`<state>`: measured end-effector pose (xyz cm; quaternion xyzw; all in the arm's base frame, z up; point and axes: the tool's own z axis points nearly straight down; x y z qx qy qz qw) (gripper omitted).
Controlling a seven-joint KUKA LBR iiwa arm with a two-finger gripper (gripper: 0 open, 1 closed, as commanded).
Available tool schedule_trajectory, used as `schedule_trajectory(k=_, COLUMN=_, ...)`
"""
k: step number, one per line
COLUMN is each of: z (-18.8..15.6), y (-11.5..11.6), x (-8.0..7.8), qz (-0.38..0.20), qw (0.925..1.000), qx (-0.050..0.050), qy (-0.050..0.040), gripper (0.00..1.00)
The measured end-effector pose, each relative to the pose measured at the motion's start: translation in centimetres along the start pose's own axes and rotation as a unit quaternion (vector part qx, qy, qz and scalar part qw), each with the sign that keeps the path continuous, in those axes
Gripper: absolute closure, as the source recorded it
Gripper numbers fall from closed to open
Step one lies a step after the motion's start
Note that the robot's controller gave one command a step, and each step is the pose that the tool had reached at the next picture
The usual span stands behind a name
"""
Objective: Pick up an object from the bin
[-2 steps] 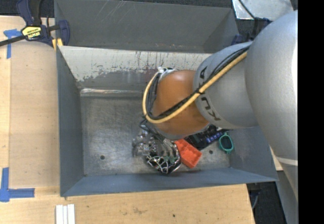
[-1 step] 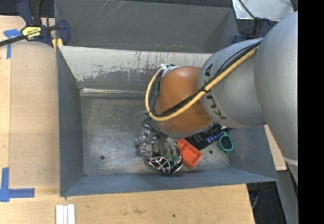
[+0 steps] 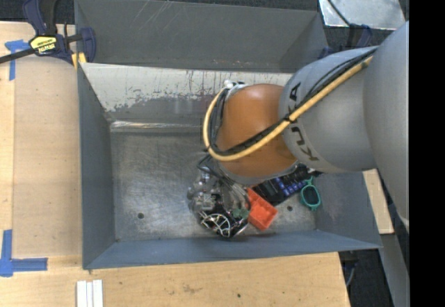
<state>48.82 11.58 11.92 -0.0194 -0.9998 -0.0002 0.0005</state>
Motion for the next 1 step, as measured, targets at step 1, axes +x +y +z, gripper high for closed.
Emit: schedule_trajectory(k=1, z=-1.8, y=0.0, x=-0.03, qz=0.0, qw=1.0, qx=0.0, qy=-0.0005, gripper=1.0)
